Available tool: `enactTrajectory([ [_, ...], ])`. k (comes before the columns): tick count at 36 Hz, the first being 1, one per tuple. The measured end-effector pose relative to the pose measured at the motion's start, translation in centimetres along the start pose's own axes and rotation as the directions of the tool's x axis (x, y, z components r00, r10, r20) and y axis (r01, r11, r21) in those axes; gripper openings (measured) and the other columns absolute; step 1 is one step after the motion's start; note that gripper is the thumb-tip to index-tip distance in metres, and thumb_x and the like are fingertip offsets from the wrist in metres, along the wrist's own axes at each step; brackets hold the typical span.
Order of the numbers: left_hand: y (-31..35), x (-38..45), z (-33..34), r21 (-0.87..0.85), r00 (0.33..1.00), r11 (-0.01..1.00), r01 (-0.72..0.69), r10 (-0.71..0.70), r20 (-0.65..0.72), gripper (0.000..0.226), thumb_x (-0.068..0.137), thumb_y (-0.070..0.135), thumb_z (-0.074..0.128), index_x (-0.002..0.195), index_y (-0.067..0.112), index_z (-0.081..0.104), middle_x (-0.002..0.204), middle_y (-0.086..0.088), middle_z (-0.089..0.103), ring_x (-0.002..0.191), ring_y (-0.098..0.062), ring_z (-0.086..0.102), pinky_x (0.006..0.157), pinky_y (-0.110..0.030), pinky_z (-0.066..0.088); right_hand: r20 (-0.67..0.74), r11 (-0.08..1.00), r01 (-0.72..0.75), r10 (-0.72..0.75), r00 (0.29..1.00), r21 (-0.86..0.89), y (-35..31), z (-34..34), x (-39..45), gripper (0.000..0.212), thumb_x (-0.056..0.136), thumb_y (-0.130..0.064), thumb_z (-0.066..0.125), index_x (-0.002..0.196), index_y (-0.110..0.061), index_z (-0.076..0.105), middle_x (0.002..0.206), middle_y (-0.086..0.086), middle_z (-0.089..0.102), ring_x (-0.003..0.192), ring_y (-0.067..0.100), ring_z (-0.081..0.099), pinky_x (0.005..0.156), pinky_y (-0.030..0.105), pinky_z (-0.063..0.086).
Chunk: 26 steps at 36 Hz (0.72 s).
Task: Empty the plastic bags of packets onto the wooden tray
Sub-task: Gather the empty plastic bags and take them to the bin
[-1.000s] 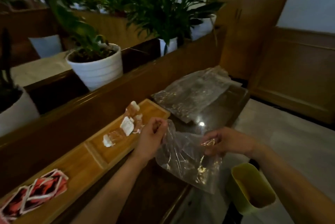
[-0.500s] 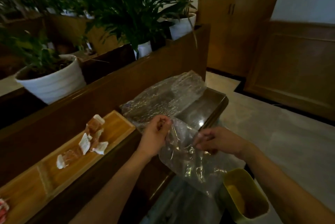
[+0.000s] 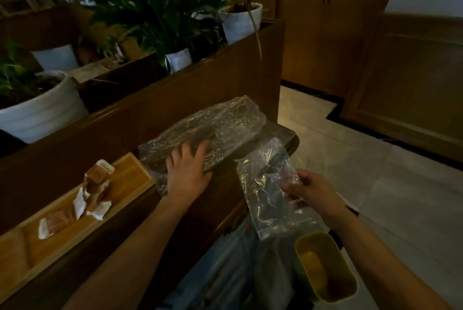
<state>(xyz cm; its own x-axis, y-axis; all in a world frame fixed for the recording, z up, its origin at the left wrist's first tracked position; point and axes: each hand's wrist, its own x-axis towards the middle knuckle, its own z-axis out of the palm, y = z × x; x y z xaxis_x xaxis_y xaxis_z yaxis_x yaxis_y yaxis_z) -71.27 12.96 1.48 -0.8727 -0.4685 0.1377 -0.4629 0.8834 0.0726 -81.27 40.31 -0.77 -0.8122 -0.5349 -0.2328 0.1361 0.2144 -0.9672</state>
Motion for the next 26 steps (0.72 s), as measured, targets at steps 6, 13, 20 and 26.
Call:
enactTrajectory([
  [6, -0.7, 1.0, -0.1, 0.048, 0.997, 0.999, 0.020, -0.023, 0.070, 0.075, 0.089, 0.027, 0.062, 0.151, 0.029, 0.018, 0.147, -0.017, 0.040, 0.132, -0.040, 0.042, 0.105, -0.057, 0.038, -0.080, 0.997, -0.005, 0.012, 0.997, 0.083, 0.5, 0.1, 0.5, 0.014, 0.083, -0.011, 0.072, 0.093, -0.021, 0.072, 0.071, 0.001, 0.074, 0.059, 0.012, 0.068, 0.049, 0.022, 0.051],
  [13, -1.4, 1.3, 0.6, 0.083, 0.998, 0.996, -0.020, 0.015, 0.062, 0.047, 0.095, 0.017, 0.054, 0.140, 0.023, 0.042, 0.132, -0.006, 0.056, 0.106, -0.029, 0.063, 0.075, -0.043, 0.055, -0.175, 0.992, 0.002, 0.020, 0.984, 0.125, 0.6, 0.2, 0.6, 0.019, 0.086, -0.008, 0.069, 0.098, -0.022, 0.070, 0.070, -0.001, 0.074, 0.062, 0.014, 0.068, 0.053, 0.026, 0.052],
  [20, -1.3, 2.2, 1.1, -0.087, 0.993, 0.992, -0.092, 0.085, -0.088, 0.029, 0.095, 0.011, 0.053, 0.122, 0.019, 0.061, 0.104, -0.008, 0.070, 0.084, -0.030, 0.069, 0.065, -0.041, 0.056, -0.274, 0.991, 0.042, -0.005, 0.962, 0.129, 0.9, -0.3, -0.7, 0.014, 0.087, -0.009, 0.066, 0.101, -0.005, 0.067, 0.087, 0.019, 0.071, 0.070, 0.023, 0.066, 0.061, 0.033, 0.054],
  [26, 1.4, 4.0, 1.9, -0.343, 0.967, 0.914, -0.217, 0.154, -0.202, 0.011, 0.096, 0.017, 0.056, 0.101, 0.023, 0.063, 0.087, 0.010, 0.059, 0.073, -0.011, 0.058, 0.054, -0.024, 0.038, -0.390, 0.985, 0.049, 0.019, 0.921, 0.163, 1.3, -1.3, -2.2, 0.013, 0.089, -0.009, 0.064, 0.101, -0.005, 0.067, 0.082, 0.014, 0.071, 0.063, 0.017, 0.067, 0.054, 0.025, 0.055],
])
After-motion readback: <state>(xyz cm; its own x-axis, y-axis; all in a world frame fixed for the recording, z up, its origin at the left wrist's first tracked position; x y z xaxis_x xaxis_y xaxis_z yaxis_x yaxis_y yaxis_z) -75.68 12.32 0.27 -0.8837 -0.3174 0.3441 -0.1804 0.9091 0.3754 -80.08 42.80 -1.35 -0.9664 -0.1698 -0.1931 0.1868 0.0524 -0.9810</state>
